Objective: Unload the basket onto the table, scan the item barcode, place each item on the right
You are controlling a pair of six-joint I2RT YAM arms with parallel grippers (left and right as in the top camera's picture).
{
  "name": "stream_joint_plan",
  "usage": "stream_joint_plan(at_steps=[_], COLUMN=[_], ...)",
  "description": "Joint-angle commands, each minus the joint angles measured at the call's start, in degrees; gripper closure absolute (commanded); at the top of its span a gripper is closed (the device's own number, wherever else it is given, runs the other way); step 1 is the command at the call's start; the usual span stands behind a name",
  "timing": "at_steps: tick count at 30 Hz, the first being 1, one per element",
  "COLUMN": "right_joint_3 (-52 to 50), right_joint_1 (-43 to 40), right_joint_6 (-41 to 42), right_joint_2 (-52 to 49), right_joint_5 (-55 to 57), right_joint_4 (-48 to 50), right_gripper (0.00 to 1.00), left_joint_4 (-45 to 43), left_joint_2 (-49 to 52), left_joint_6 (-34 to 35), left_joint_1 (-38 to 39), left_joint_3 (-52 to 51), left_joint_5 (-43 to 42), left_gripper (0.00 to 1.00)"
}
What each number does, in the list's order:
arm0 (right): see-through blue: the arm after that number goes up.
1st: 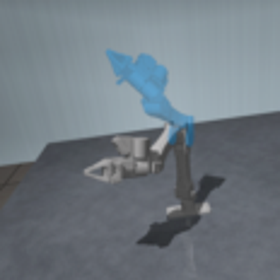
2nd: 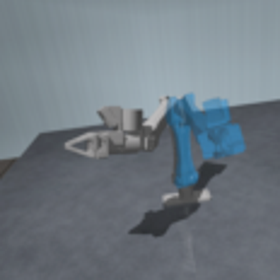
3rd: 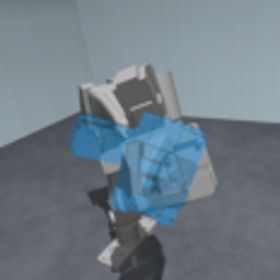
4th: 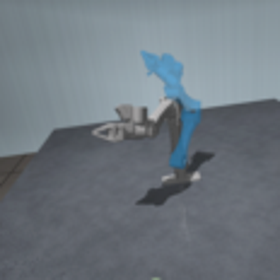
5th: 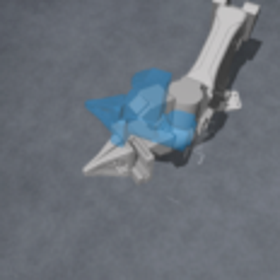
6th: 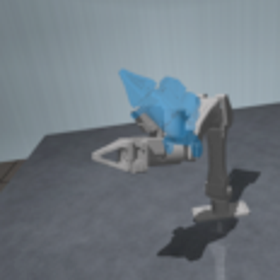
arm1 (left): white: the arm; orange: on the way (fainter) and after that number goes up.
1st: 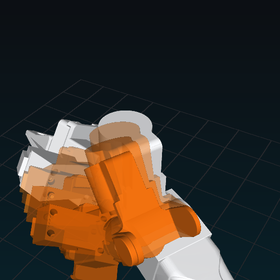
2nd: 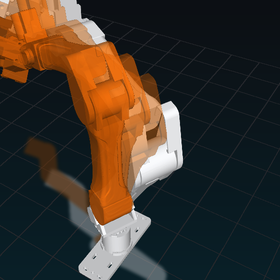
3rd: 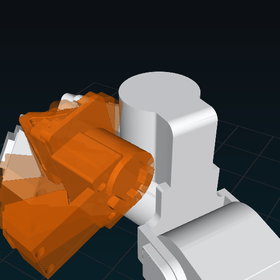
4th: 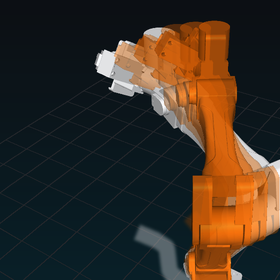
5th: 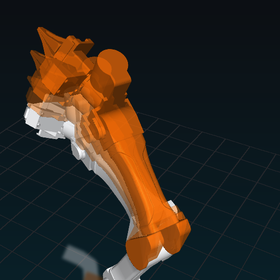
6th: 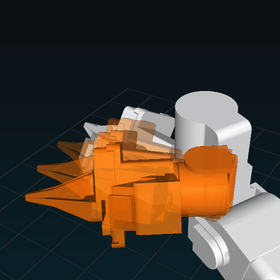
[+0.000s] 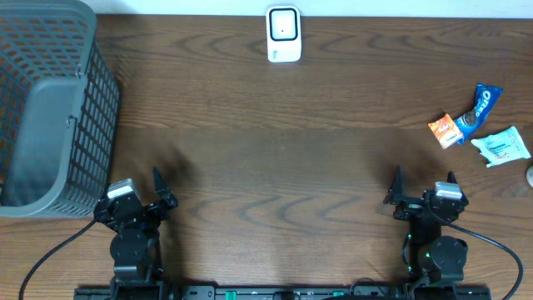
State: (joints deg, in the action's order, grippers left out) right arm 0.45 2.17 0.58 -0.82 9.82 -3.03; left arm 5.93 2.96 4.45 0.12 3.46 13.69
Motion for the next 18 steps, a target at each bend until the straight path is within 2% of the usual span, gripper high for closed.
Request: stream_joint_plan(at_steps=[1,12,18], right_joint_3=[-0.13,-0.13,-0.13], right_joint_1=[0.50,0.50,0.50], right_joint_6=[-0.85,-0.85,-0.85], right_joint_2=[0.50,0.50,0.50], right_joint_5=[-0.50,-0.50,-0.50], right_joint_4=[-0.22,-0.22,-0.22], right_gripper=[0.01,0.01,0.01], left_joint_4=[0.57,0.59,0.55], left_joint_2=[-0.11,-0.39,-0.50], left_joint_6=[-0.35,-0.28,-0.35], left_joint_1=[0.22,0.28,0.35], left_joint_3=[-1.64,-1.64,-1.86], left_joint_5=[0.48,0.17,-4.74], left_gripper=[0.02,0.02,0.02])
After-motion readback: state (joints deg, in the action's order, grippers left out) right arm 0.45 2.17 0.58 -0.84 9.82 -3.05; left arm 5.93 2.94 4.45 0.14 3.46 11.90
